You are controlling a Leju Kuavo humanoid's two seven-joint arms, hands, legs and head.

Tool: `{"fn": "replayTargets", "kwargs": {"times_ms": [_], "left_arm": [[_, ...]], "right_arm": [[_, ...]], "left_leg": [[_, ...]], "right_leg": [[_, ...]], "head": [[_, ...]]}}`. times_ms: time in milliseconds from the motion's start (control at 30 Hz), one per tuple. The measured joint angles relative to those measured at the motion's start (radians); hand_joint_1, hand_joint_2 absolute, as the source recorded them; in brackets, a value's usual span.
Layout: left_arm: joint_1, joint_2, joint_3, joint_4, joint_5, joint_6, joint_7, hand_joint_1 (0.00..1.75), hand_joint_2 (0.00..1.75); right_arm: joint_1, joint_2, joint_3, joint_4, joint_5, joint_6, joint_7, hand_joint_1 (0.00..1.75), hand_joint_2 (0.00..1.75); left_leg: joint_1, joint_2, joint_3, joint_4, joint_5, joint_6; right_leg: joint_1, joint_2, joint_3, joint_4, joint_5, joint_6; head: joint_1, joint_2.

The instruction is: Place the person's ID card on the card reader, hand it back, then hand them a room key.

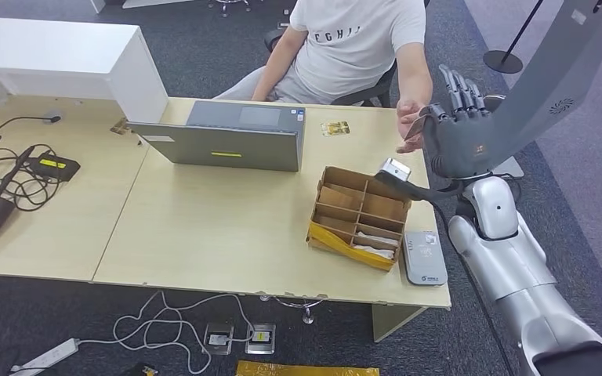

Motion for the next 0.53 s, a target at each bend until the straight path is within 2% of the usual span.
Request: {"fn": "replayTargets", "kwargs": {"times_ms": [367,400,500,533], "left_arm": [[0.000,0.000,0.000,0.000,-0.006,-0.006,-0.003,0.00,0.00],[0.001,0.000,0.000,0.000,-0.007,-0.007,-0.004,0.00,0.00],[0.001,0.000,-0.001,0.000,-0.008,-0.011,-0.010,0.00,0.00],[0.001,0.000,-0.001,0.000,-0.008,-0.011,-0.011,0.00,0.00]], "right_arm": [[-0.064,0.046,0.006,0.236,0.030,-0.031,0.007,1.75,1.75],[-0.066,0.048,0.006,0.252,0.036,-0.031,0.012,1.52,1.75],[-0.068,0.051,0.006,0.286,0.051,-0.031,0.020,0.23,1.75],[-0.069,0.051,0.006,0.291,0.054,-0.031,0.020,0.02,1.75]], "left_leg": [[0.000,0.000,0.000,0.000,0.000,0.000],[0.000,0.000,0.000,0.000,0.000,0.000],[0.000,0.000,0.000,0.000,0.000,0.000],[0.000,0.000,0.000,0.000,0.000,0.000]], "right_leg": [[0.000,0.000,0.000,0.000,0.000,0.000],[0.000,0.000,0.000,0.000,0.000,0.000],[0.000,0.000,0.000,0.000,0.000,0.000],[0.000,0.000,0.000,0.000,0.000,0.000]], "head": [[0.000,0.000],[0.000,0.000],[0.000,0.000],[0.000,0.000]]}}
